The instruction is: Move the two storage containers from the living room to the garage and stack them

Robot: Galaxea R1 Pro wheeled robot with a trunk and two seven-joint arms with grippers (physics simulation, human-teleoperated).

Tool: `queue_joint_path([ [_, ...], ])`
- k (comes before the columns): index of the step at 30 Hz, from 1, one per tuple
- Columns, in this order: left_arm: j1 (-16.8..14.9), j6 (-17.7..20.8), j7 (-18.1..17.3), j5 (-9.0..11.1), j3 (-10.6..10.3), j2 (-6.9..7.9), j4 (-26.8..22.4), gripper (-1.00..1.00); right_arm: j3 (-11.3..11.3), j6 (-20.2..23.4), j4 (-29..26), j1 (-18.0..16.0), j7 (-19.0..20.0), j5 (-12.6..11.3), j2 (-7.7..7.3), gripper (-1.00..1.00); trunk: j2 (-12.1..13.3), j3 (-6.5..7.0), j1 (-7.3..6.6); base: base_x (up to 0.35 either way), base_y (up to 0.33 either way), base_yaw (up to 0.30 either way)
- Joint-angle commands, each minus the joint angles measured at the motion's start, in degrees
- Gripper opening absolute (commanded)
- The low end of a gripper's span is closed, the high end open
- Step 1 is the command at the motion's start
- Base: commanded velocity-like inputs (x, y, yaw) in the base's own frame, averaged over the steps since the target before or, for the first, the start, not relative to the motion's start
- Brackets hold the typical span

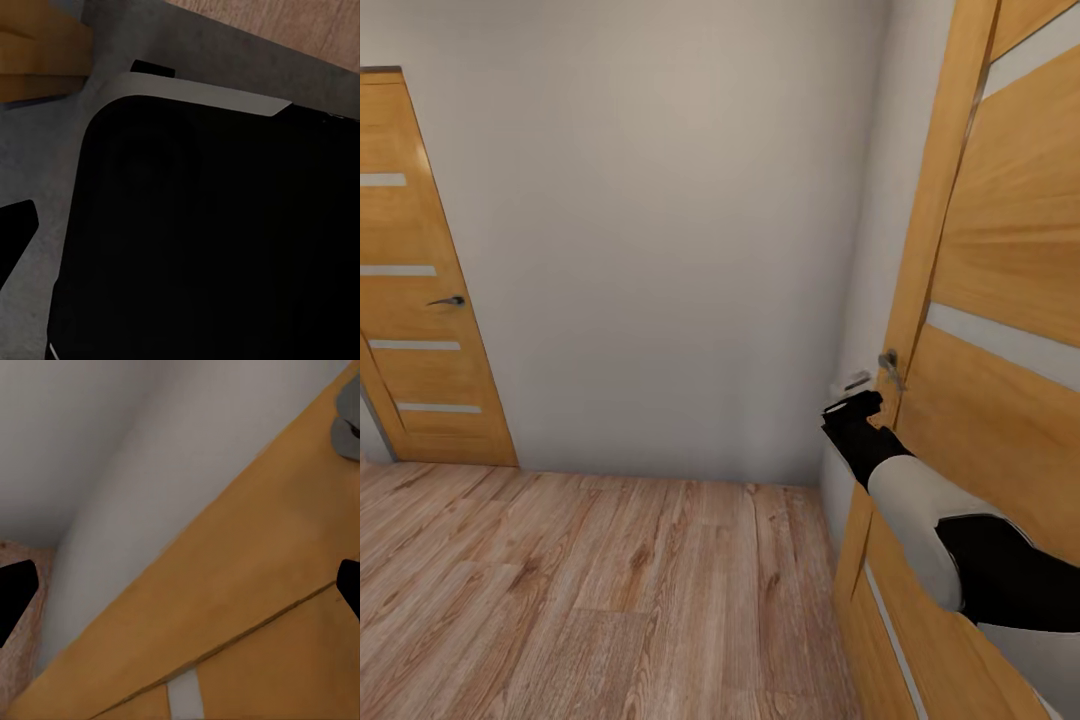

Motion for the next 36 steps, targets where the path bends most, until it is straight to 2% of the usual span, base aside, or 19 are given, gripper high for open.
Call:
queue_joint_path([
  [1,-0.02,-0.15,0.04,0.33,-0.06,-0.01,-0.01,1.0,0.31,0.52,-0.03,-0.04,-0.09,0.27,0.44,1.0,-0.03,-0.06,0.0,0.0,0.0,0.0],
  [3,-0.02,-0.15,0.04,0.31,-0.06,-0.02,-0.04,1.0,0.32,0.49,0.11,-0.04,-0.09,0.25,2.28,1.0,-0.03,-0.06,0.0,0.0,0.0,0.0],
  [8,-0.03,-0.15,0.04,0.29,-0.06,-0.02,-0.01,1.0,0.3,0.4,0.71,-0.04,-0.15,0.21,5.5,1.0,-0.03,-0.06,0.0,0.0,0.0,0.0],
  [16,-0.02,-0.15,0.04,0.27,-0.06,-0.02,-0.02,1.0,0.23,-0.2,1.56,0.01,0.33,-0.03,8.26,1.0,-0.03,-0.06,0.0,0.0,0.0,0.0],
  [18,-0.03,-0.15,0.04,0.28,-0.06,-0.02,-0.02,1.0,0.17,-1.04,3.59,0.03,1.0,-0.05,8.28,1.0,-0.03,-0.06,0.0,0.0,0.0,0.0],
  [22,0.0,-0.15,0.04,0.26,-0.07,-0.02,-0.01,1.0,-0.02,-8.4,12.55,0.08,4.88,-0.64,8.28,1.0,-0.03,-0.06,0.0,0.0,0.0,0.0],
  [25,-0.03,-0.15,0.04,0.3,-0.07,0.01,0.0,1.0,-0.17,-13.39,17.89,0.22,9.49,-4.34,8.28,1.0,-0.03,-0.06,0.0,0.0,0.0,0.0],
  [26,-0.01,-0.15,0.04,0.31,-0.06,0.02,0.0,1.0,-0.19,-13.76,18.27,0.26,10.49,-5.14,8.28,1.0,-0.03,-0.06,0.0,0.0,0.0,0.0],
  [28,-0.02,-0.15,0.04,0.32,-0.06,0.04,-0.01,1.0,-0.23,-14.66,19.15,0.64,14.97,-8.3,8.28,1.0,-0.03,-0.06,0.0,0.0,0.0,0.0],
  [29,-0.02,-0.15,0.04,0.32,-0.06,0.05,-0.01,1.0,-0.22,-14.78,19.29,0.93,16.1,-8.93,8.27,1.0,-0.03,-0.06,0.0,0.0,0.0,0.0],
  [31,-0.03,-0.15,0.04,0.32,-0.06,0.06,-0.01,1.0,-0.2,-15.02,19.55,2.52,19.36,-10.22,8.08,1.0,-0.03,-0.06,0.0,0.0,0.0,0.0],
  [33,-0.02,-0.15,0.04,0.32,-0.06,0.06,-0.02,1.0,-0.21,-15.23,19.68,6.37,22.73,-11.04,7.25,1.0,-0.03,-0.06,0.0,0.0,0.0,0.0],
  [35,-0.03,-0.15,0.04,0.33,-0.06,0.06,-0.05,1.0,-0.21,-15.68,19.73,11.19,24.53,-11.34,6.33,1.0,-0.03,-0.06,0.0,0.0,0.0,0.0],
  [36,-0.01,-0.15,0.04,0.33,-0.06,0.06,-0.06,1.0,-0.21,-15.78,19.73,12.37,24.79,-11.38,6.18,1.0,-0.03,-0.06,0.0,0.0,0.0,0.0],
])
